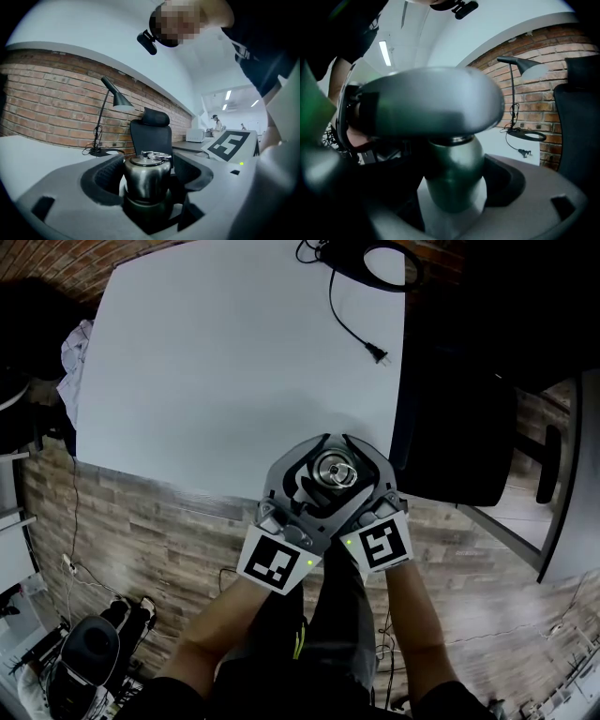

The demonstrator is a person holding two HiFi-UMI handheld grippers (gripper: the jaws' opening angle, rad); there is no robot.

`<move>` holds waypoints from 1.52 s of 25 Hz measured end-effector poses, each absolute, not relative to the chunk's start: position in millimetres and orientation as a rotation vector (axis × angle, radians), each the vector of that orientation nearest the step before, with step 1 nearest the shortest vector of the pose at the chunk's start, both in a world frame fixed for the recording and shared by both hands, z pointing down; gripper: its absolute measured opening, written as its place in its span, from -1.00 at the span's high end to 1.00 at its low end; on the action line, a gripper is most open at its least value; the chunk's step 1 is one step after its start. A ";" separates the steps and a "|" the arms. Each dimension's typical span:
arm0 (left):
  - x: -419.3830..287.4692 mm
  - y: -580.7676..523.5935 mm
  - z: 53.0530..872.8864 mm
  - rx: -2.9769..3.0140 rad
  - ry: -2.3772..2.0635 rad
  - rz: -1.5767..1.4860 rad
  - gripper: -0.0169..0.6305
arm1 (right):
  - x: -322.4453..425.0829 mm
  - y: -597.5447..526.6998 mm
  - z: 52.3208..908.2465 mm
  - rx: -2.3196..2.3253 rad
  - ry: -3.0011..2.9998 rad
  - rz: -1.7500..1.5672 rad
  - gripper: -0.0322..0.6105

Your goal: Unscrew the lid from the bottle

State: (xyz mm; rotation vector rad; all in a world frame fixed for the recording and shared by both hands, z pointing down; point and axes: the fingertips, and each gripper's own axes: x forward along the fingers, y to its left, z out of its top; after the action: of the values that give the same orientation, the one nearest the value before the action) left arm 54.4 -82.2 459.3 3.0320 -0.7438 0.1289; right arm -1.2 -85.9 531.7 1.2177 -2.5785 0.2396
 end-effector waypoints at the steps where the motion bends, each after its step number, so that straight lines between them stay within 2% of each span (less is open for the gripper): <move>1: 55.4 -80.3 460.0 3.049 -0.685 0.123 -0.08 | -1.5 -85.9 531.9 1.219 -2.576 0.241 -0.26; 3: 55.2 -75.3 461.3 3.095 -0.554 0.133 -0.15 | -2.0 -85.5 532.0 1.222 -2.575 0.241 -0.26; 11: 42.6 -60.4 454.6 3.161 0.131 0.211 -0.15 | -1.5 -85.4 531.5 1.221 -2.578 0.239 -0.26; 19: 55.3 -51.0 452.7 3.109 0.445 0.201 -0.15 | -1.8 -84.7 532.2 1.216 -2.567 0.238 -0.26; 20: 55.8 -51.1 453.0 3.109 0.470 0.207 -0.14 | -1.7 -84.6 532.2 1.215 -2.566 0.237 -0.26; 22: 54.7 -53.9 453.2 3.106 0.495 0.216 0.08 | -1.8 -84.7 532.4 1.214 -2.565 0.237 -0.26; 28: 54.9 -57.3 456.7 3.120 0.350 0.265 0.09 | -1.7 -84.7 532.7 1.211 -2.565 0.235 -0.26; 38: 49.1 -77.5 458.1 3.063 -0.624 0.210 0.11 | -2.1 -84.0 532.3 1.212 -2.571 0.240 -0.26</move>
State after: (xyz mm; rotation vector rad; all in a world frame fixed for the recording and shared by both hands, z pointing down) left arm 49.1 -77.5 458.1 3.0635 -0.6240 0.2101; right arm -2.1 -84.0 532.3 1.2119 -2.5715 0.2400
